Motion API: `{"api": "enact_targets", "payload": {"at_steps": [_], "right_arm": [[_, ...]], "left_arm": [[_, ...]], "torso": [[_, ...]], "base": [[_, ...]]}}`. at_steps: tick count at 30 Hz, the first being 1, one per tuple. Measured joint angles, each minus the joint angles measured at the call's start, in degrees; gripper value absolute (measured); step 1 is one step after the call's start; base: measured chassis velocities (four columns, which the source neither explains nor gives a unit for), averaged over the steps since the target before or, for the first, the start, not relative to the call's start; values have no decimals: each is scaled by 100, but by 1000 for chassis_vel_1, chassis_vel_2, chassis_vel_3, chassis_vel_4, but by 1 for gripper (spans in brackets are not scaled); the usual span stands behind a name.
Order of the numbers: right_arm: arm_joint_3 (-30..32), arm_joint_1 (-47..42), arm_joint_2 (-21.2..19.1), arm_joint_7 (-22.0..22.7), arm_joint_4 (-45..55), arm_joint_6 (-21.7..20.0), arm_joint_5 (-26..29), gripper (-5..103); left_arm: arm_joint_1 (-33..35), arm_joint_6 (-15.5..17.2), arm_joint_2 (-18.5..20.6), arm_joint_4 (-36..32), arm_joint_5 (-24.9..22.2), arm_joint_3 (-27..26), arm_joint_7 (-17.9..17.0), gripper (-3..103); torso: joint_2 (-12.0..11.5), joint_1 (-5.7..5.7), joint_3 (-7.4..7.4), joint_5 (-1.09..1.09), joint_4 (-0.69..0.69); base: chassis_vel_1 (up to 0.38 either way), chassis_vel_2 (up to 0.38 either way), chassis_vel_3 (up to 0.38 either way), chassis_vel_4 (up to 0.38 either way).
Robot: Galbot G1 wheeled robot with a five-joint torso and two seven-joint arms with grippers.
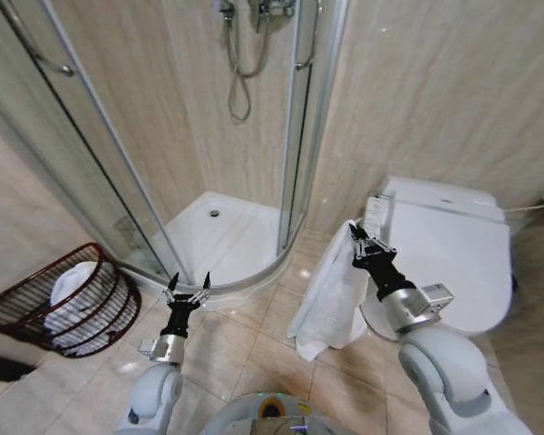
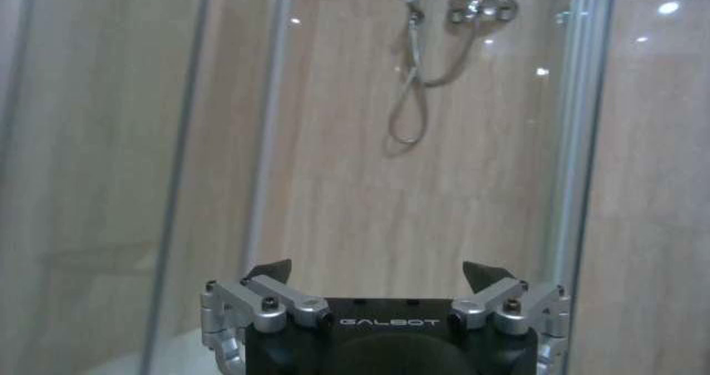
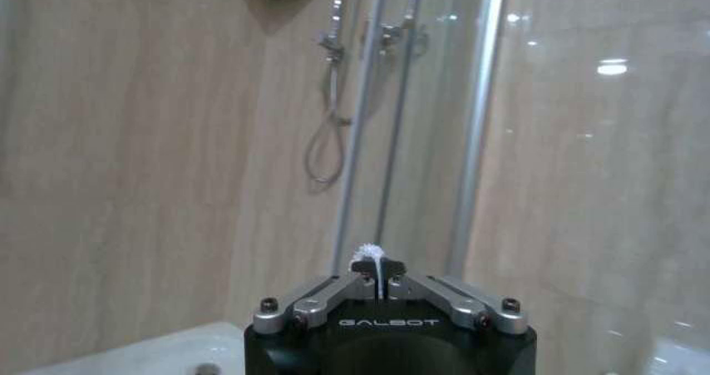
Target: Discard the used towel into the hamper.
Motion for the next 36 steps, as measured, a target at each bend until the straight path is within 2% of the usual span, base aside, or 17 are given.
{"api": "enact_targets", "payload": {"at_steps": [23, 36], "right_arm": [[-177, 7, 162, -80, -10, 151, -358, 1], [-379, -248, 229, -200, -12, 212, -597, 1]], "left_arm": [[18, 4, -20, -1, 96, 5, 75, 100], [-2, 13, -50, 16, 179, 21, 109, 100]], "torso": [[0, 0, 0, -1, 0], [0, 0, 0, 0, 0]], "base": [[120, 118, 113, 115], [209, 216, 45, 42]]}}
